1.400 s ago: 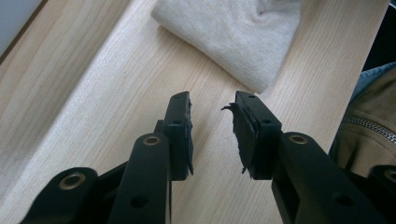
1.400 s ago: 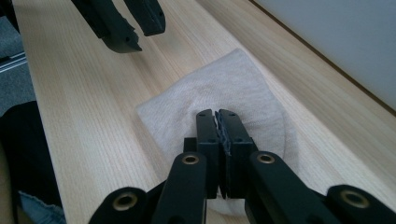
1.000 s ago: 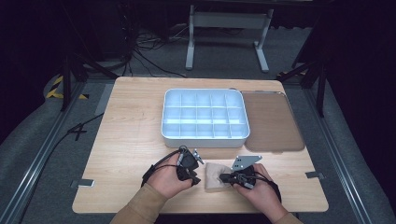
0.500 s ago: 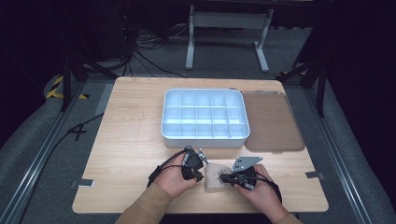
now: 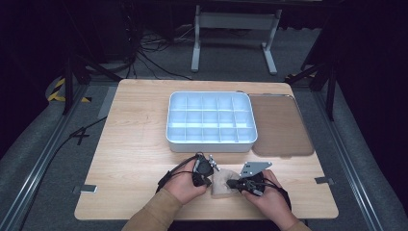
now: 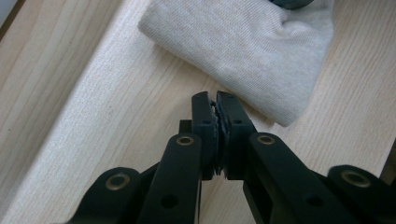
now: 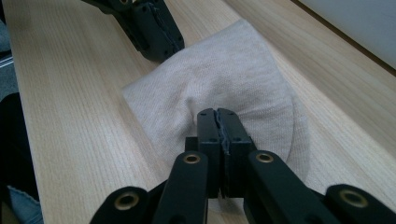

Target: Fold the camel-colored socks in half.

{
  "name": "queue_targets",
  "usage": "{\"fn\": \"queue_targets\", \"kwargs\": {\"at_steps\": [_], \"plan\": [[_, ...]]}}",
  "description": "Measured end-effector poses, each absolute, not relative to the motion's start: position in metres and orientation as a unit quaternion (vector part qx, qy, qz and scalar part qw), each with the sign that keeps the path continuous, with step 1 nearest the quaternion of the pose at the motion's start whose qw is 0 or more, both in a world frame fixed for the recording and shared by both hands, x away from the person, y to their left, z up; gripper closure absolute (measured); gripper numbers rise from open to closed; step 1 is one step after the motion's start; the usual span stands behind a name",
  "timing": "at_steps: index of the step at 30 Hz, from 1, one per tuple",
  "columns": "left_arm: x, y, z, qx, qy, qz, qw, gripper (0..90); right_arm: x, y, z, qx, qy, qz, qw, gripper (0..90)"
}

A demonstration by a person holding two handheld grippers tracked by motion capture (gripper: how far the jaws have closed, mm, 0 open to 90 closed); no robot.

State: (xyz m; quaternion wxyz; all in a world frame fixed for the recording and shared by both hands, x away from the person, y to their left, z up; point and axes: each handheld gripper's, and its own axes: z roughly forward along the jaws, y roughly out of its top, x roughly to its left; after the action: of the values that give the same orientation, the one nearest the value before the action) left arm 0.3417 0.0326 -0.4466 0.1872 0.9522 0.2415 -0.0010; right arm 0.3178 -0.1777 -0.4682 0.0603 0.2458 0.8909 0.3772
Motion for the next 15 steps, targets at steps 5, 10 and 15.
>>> {"fn": "queue_targets", "kwargs": {"at_steps": [5,10,15], "plan": [[0.3424,0.0312,-0.4471,0.951,0.242,-0.001,0.191,87.7,0.3174,-0.178,-0.4684,0.247,0.89,0.377,0.061,89.2],[0.3428,0.0303,-0.4474,0.952,0.238,-0.002,0.194,87.7,0.3172,-0.1779,-0.4684,0.247,0.89,0.377,0.061,89.2],[0.3426,0.0298,-0.4451,0.95,0.234,-0.001,0.206,87.7,0.3174,-0.1779,-0.4685,0.247,0.89,0.377,0.061,89.2]]}}
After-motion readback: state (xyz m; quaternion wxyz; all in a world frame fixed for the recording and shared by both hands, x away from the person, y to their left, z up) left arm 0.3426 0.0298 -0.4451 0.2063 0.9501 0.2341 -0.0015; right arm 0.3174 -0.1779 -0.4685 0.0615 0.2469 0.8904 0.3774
